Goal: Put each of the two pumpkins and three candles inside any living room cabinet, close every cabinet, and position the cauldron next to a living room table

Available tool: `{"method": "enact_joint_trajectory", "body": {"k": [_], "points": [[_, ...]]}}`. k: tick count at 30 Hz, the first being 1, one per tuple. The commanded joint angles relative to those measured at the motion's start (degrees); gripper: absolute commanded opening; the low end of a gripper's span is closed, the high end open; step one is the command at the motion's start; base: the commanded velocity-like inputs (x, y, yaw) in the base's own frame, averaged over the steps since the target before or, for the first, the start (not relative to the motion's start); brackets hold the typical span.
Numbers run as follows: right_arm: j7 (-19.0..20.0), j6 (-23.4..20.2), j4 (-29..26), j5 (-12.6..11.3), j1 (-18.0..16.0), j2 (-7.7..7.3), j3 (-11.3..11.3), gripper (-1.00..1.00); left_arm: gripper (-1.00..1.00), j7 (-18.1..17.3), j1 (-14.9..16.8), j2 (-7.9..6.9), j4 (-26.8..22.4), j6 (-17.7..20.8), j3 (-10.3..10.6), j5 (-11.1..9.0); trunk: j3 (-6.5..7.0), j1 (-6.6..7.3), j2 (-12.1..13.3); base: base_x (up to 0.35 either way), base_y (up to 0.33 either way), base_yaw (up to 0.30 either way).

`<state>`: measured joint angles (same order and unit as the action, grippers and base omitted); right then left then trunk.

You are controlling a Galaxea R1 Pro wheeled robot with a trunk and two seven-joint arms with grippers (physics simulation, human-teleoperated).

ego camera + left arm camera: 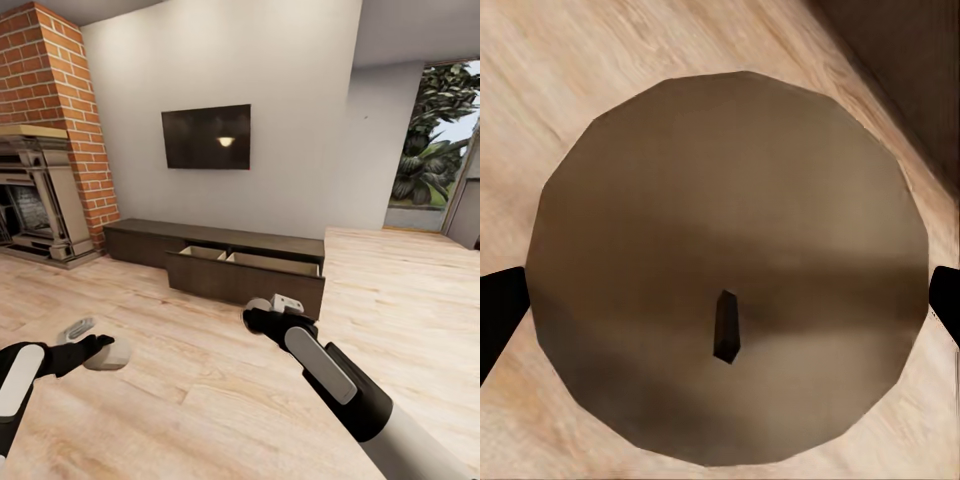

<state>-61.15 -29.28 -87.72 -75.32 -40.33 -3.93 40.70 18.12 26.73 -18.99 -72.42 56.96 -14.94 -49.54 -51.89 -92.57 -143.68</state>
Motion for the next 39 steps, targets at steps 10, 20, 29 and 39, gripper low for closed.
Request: {"method": "enact_joint_trajectory", "body": {"k": [10,20,29,39], "points": [[-4.8,-1.9,-0.2,-3.5,-0.1,-0.01,-1.2,-1.0,-1.0,0.8,-5.5,-0.36,-12.9,0.3,1.3,-0.9,-0.72,-0.02,0.0,0.321,0.0,-0.182],[-4.7,-2.7,-0.1,-3.5,-0.1,-0.09,-1.6,-1.0,-1.0,0.8,-5.7,-0.38,-14.2,0.3,5.4,-1.2,-1.57,-0.02,0.0,0.2,0.0,-0.132],[-4.3,-2.5,0.2,-5.3,-0.1,-0.37,-1.8,-1.0,-1.0,0.8,-5.7,-0.96,-14.4,0.3,6.0,-10.7,-1.66,0.06,0.0,0.007,0.0,-0.112],[-3.8,-2.3,0.3,-7.2,-0.1,-0.24,-1.8,-1.0,-1.0,0.8,-5.7,-1.96,-13.8,0.3,6.0,-11.4,0.36,0.32,0.1,0.0,0.0,-0.077]]}}
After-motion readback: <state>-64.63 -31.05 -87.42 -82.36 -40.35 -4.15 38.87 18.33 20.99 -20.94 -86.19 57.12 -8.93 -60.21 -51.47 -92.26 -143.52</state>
